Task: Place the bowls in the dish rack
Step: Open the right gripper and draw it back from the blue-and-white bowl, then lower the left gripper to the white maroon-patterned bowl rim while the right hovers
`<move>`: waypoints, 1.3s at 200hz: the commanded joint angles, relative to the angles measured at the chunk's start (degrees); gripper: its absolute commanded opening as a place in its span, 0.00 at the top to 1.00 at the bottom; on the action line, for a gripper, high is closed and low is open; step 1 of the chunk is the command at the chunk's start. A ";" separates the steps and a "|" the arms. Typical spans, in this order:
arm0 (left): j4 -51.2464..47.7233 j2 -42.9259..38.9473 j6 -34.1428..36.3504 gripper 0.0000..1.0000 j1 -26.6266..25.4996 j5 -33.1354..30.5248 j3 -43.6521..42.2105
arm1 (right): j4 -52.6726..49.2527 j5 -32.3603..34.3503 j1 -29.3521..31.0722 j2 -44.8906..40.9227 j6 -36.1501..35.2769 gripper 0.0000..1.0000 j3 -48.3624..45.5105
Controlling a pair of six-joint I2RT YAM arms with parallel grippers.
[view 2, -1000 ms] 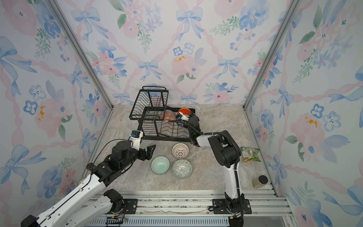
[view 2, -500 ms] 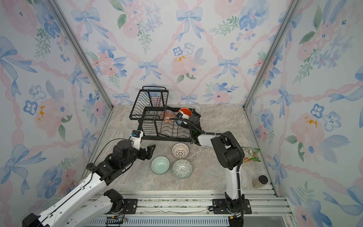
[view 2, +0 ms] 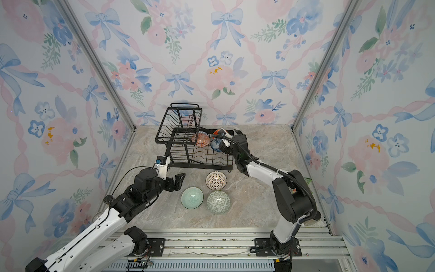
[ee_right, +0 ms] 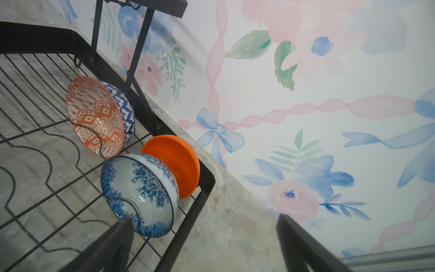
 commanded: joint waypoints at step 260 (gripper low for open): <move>4.10 7.75 -3.38 0.02 -4.60 2.74 1.38 | -54.18 -26.23 -2.61 -26.37 31.86 0.03 4.54</move>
